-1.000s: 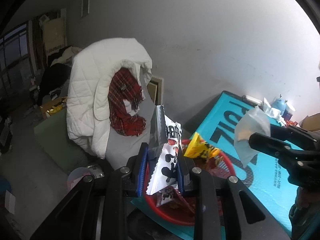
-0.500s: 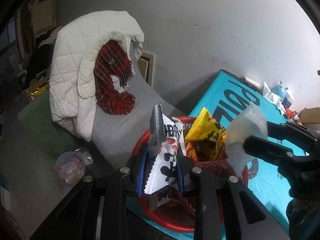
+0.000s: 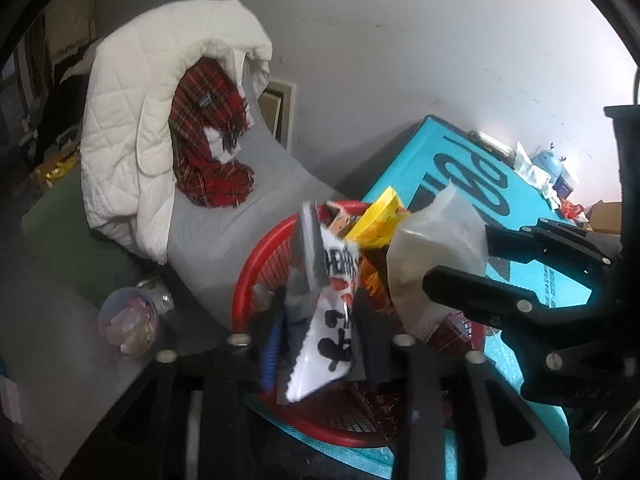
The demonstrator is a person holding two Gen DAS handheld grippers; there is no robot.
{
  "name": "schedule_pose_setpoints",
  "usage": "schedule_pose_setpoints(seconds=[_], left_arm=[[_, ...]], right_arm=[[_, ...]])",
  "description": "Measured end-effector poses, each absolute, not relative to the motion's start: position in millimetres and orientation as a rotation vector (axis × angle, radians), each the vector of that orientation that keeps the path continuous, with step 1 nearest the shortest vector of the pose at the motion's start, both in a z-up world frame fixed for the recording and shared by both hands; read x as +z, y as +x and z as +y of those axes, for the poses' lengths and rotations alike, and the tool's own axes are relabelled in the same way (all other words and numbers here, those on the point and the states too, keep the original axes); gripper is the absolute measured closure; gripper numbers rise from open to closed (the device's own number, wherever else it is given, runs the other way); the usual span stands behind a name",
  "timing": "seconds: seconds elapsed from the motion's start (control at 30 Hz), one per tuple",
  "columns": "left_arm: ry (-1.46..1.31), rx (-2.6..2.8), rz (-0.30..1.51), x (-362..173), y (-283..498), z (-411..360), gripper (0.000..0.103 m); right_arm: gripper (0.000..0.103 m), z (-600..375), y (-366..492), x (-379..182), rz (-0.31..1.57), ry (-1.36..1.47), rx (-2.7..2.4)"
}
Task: Organize snacks
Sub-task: 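Open the left tool to drop the white packet while the right tool releases the clear bag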
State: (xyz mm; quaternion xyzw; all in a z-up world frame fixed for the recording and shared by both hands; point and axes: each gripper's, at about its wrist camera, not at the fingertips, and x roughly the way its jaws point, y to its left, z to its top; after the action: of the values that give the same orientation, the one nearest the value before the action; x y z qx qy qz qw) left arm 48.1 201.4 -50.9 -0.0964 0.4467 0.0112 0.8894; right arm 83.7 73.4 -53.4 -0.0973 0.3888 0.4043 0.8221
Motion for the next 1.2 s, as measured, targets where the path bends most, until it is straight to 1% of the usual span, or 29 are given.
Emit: schedule_pose_setpoints(seconds=[0.07, 0.17, 0.4, 0.5, 0.53, 0.57, 0.7, 0.8, 0.9, 0.93, 1.0, 1.07, 1.2], left_arm=[[-0.202, 0.026, 0.93, -52.6, 48.3, 200.5, 0.065], [-0.205, 0.027, 0.924, -50.8, 47.0, 198.8, 0.059], [-0.222, 0.015, 0.9, -45.6, 39.4, 200.0, 0.058], [-0.229, 0.027, 0.889, -43.3, 34.9, 202.3, 0.058], [-0.232, 0.035, 0.885, -42.6, 32.8, 203.6, 0.058], [-0.235, 0.036, 0.883, -42.1, 31.7, 204.3, 0.058], [-0.265, 0.016, 0.904, -47.0, 32.1, 206.6, 0.058], [-0.279, 0.011, 0.92, -53.8, 34.1, 207.7, 0.053], [-0.282, 0.015, 0.916, -54.4, 32.9, 207.6, 0.052], [-0.278, 0.016, 0.908, -52.9, 32.0, 206.9, 0.05], [-0.271, 0.025, 0.893, -49.6, 30.2, 205.6, 0.031], [-0.262, 0.044, 0.87, -45.1, 28.0, 205.9, 0.022], [-0.25, 0.07, 0.848, -38.8, 25.2, 206.2, 0.022]], right_arm=[[0.054, 73.9, 84.9, -52.9, 0.828, -0.206, 0.865], [0.053, 72.6, 84.8, -51.7, 0.827, -0.205, 0.872], [0.051, 67.4, 85.8, -48.3, 0.844, -0.169, 0.905], [0.044, 68.0, 82.6, -45.5, 0.837, -0.166, 0.916], [0.039, 68.2, 81.2, -44.7, 0.834, -0.166, 0.918], [0.038, 68.4, 80.2, -44.2, 0.831, -0.169, 0.918], [0.038, 70.4, 77.1, -42.5, 0.822, -0.18, 0.911], [0.038, 70.0, 76.6, -41.3, 0.819, -0.18, 0.903], [0.038, 69.0, 75.0, -40.1, 0.819, -0.183, 0.899], [0.038, 68.7, 74.5, -39.8, 0.818, -0.184, 0.897], [0.038, 67.7, 74.4, -39.3, 0.82, -0.18, 0.895], [0.038, 66.9, 74.1, -38.6, 0.819, -0.178, 0.892], [0.038, 64.2, 73.5, -36.9, 0.812, -0.174, 0.89]])
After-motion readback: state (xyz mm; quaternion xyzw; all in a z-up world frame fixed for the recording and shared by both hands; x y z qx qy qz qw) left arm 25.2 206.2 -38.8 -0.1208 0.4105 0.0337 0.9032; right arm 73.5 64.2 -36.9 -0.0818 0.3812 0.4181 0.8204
